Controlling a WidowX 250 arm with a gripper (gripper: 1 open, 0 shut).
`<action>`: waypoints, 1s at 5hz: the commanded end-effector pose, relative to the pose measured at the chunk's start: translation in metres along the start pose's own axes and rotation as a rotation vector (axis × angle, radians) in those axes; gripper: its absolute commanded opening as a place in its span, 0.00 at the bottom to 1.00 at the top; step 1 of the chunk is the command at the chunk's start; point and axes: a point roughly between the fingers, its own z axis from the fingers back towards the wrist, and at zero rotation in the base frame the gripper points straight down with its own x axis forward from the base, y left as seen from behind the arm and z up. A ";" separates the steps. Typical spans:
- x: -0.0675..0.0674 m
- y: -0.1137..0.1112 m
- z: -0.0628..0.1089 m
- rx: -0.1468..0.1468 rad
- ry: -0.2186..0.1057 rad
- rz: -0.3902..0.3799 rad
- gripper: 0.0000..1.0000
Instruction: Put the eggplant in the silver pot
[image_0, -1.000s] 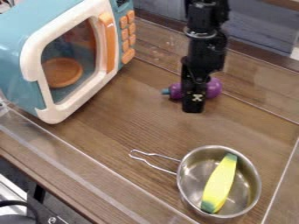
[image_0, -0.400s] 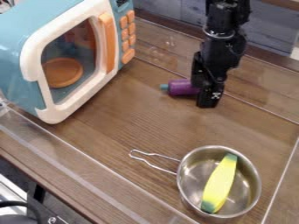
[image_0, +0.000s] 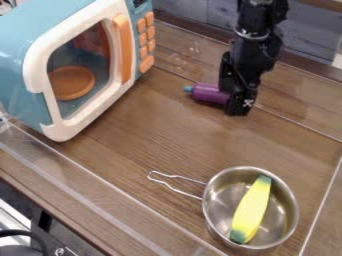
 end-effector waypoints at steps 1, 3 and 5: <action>-0.001 0.007 0.017 0.086 -0.051 0.073 1.00; -0.008 -0.001 0.000 0.129 -0.082 0.061 1.00; -0.009 -0.005 -0.016 0.151 -0.138 -0.037 1.00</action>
